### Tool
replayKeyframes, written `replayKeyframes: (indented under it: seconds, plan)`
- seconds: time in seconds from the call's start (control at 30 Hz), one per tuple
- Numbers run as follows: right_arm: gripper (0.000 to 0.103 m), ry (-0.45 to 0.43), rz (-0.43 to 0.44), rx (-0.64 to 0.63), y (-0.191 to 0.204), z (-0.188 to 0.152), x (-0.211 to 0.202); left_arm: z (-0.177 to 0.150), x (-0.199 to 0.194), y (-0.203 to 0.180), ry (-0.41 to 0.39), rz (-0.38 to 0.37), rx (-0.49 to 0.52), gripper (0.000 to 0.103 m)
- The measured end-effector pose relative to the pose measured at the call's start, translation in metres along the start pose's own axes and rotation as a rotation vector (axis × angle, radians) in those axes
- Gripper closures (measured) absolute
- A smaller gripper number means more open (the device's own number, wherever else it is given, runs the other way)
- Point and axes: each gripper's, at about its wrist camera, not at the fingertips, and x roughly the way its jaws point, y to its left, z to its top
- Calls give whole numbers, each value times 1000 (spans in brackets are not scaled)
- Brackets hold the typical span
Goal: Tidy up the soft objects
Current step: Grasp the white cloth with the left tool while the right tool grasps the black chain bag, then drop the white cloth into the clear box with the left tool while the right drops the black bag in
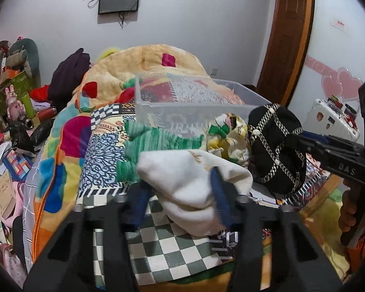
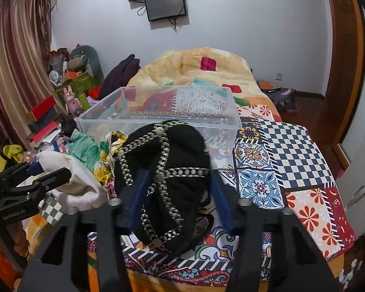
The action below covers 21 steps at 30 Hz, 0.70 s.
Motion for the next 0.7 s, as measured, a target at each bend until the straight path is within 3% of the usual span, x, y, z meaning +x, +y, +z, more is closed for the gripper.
replayKeyframes:
  seconds: [0.2,0.53,0.7]
  plan:
    - [87,-35,26,-19,1,1,-5,-2,-5,-2,-3,-19,13,86]
    - [89,-131,119,-18,8,15,-35,16,-42,6,-105,-34,-19,92]
    - [89,-193,114,-29,11,29,-48,38,-57,6,-177,-32,-12,93]
